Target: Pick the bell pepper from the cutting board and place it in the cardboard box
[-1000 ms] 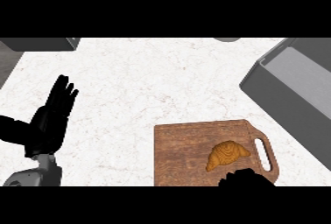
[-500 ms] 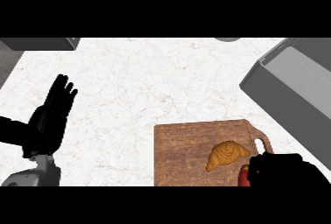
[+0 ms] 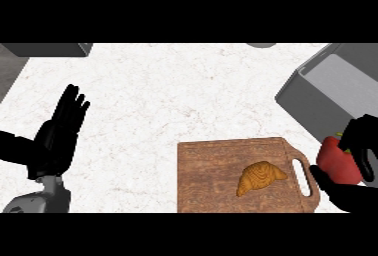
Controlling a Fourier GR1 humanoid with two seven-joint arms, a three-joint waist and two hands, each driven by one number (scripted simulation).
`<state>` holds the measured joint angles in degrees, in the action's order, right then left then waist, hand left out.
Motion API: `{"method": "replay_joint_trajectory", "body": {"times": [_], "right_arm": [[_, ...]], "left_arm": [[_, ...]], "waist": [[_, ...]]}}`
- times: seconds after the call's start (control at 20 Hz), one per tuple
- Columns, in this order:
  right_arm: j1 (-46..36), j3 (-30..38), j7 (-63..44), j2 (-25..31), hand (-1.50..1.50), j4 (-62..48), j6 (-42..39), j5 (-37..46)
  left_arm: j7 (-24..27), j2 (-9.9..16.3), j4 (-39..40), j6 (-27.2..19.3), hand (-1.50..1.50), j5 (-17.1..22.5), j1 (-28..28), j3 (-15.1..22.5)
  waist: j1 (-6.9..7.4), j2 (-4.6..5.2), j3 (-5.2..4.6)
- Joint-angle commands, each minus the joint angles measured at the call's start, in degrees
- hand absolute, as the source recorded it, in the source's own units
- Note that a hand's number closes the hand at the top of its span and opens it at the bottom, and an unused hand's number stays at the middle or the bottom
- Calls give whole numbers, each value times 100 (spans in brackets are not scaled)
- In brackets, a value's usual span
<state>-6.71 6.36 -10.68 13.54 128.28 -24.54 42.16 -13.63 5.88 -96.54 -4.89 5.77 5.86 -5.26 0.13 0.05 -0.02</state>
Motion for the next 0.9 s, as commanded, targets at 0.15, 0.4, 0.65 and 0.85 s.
{"method": "replay_joint_trajectory", "body": {"times": [0.15,0.4,0.65,0.85], "right_arm": [[-1160,1018,413,533,150,-1789,268,-351],[-1544,1078,1187,972,150,-3284,1207,470],[-2173,1282,1996,1624,150,-4925,1616,640],[-2489,1160,2697,1772,150,-6381,2193,935]], "left_arm": [[-26,122,160,137,0,116,126,-146],[296,-106,412,52,0,-21,103,4],[44,-56,-287,156,0,2,-347,143],[-133,6,-58,71,0,49,119,0]], "waist": [[22,6,2],[56,28,3],[111,15,5],[132,39,8]]}}
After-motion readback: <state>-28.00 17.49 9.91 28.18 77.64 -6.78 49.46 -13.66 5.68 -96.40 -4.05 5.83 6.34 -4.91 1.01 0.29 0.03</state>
